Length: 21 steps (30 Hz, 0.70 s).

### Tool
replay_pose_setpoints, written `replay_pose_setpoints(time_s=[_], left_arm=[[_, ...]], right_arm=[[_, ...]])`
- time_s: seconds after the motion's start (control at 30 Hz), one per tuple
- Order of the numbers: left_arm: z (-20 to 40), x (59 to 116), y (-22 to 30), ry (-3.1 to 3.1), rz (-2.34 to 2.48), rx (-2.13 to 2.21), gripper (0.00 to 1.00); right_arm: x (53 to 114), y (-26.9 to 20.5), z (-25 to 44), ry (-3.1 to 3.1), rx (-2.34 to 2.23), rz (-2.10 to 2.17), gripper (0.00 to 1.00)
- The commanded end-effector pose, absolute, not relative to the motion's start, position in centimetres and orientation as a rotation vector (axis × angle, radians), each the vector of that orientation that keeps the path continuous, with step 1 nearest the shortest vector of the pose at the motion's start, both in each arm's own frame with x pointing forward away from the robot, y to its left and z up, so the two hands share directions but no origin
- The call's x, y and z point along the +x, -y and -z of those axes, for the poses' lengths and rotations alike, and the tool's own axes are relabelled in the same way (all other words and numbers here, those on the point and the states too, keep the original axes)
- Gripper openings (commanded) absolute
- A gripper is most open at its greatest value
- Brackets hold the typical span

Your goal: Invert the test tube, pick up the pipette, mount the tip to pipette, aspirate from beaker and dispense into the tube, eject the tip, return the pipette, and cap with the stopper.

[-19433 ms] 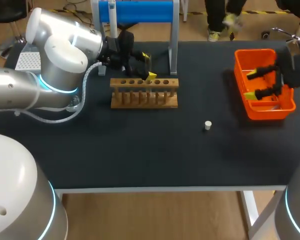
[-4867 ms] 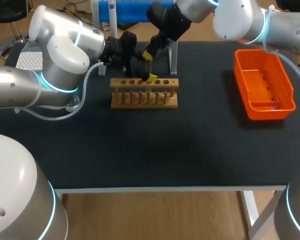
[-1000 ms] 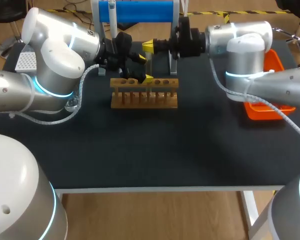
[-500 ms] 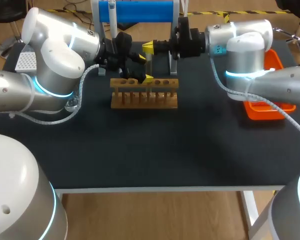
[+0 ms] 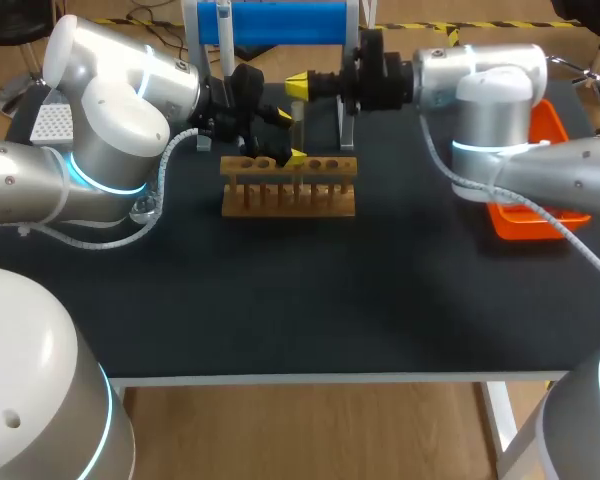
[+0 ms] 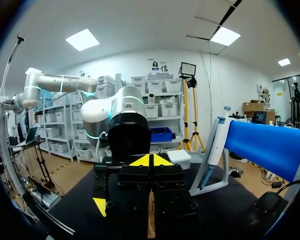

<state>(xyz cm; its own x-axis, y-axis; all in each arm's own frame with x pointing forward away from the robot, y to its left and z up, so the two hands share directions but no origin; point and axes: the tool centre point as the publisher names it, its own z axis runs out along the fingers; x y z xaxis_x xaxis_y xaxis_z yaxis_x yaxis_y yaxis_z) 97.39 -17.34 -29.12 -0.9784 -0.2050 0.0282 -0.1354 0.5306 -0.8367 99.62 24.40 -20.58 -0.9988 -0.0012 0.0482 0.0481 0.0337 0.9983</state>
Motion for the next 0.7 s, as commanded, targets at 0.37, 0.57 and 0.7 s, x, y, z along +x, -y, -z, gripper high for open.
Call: replay_pose_setpoints(time_s=[0.37, 0.57, 0.7], left_arm=[[29.1, 97.4, 17.4, -2.685, 1.455, -0.3, 1.0], [29.1, 97.4, 17.4, -2.685, 1.455, -0.3, 1.0], [29.1, 97.4, 17.4, -2.685, 1.455, -0.3, 1.0]], right_arm=[[99.3, -17.7, 18.6, 2.508, -0.035, 2.099, 1.0], [99.6, -14.8, 19.3, 2.71, -0.077, 1.998, 1.0], [99.4, -13.8, 20.1, 2.81, -0.07, 1.911, 1.0]])
